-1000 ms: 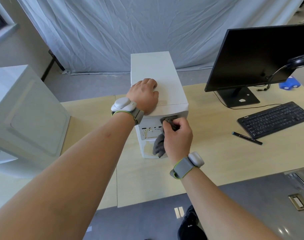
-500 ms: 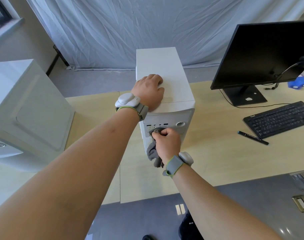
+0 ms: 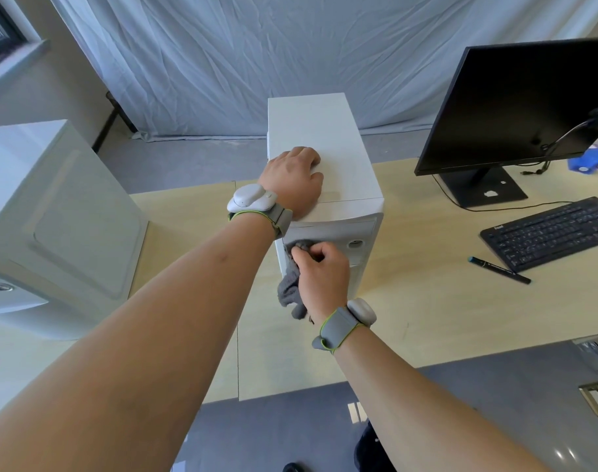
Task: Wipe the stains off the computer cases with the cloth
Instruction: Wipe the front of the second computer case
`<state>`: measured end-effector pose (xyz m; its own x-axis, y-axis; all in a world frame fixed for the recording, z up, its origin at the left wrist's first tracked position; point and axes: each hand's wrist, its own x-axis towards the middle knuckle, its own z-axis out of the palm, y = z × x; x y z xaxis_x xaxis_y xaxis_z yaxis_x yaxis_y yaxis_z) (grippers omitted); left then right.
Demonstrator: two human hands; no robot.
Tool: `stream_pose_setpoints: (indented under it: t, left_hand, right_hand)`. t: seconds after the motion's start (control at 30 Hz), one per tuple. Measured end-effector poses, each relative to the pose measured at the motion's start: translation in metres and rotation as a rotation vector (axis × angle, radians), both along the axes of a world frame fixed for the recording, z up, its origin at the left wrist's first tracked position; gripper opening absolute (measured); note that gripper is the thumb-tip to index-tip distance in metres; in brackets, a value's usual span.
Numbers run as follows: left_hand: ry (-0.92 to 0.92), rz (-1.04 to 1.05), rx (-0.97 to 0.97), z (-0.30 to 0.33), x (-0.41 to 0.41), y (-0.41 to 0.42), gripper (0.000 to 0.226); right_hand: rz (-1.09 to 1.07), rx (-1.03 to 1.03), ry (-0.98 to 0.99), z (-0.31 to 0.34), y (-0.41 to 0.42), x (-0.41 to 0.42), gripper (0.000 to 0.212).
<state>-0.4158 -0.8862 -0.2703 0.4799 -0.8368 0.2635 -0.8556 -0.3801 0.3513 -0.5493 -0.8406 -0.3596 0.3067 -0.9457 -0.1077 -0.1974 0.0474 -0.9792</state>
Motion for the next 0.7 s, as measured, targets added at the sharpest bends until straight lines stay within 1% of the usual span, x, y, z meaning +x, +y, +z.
stream_pose_setpoints:
  t: [0.03,0.1,0.2,0.27,0.4,0.5,0.57,0.7]
  left_hand:
    - [-0.001,0.001,0.002,0.000,0.000,0.000,0.033]
    - [-0.003,-0.002,0.006,0.001,0.001,0.000,0.033]
    - [0.011,0.002,0.004,-0.001,0.000,0.000,0.033]
    - [0.015,0.009,0.002,-0.002,0.000,-0.001,0.032]
    - [0.007,0.011,0.002,-0.002,0.001,-0.002,0.032]
    - [0.010,0.004,0.004,-0.003,-0.001,-0.001,0.032]
    - [0.009,0.003,-0.007,-0.001,0.000,-0.002,0.032]
    - [0.010,0.009,-0.007,0.000,-0.002,-0.001,0.032]
  right_hand:
    - [0.006,-0.025,-0.024,0.004,0.000,0.001,0.026]
    - [0.013,-0.029,-0.005,0.003,-0.002,0.004,0.025]
    - [-0.009,0.097,0.095,-0.015,-0.003,0.004,0.025]
    - [-0.003,0.137,0.113,-0.019,-0.002,0.005,0.026]
    - [0.047,0.020,0.013,-0.003,0.004,0.014,0.023]
    - [0.028,0.052,0.032,-0.005,0.007,0.016,0.023]
    - [0.022,0.118,0.057,-0.010,0.006,0.021,0.026]
    - [0.033,0.234,0.116,-0.023,0.010,0.018,0.045]
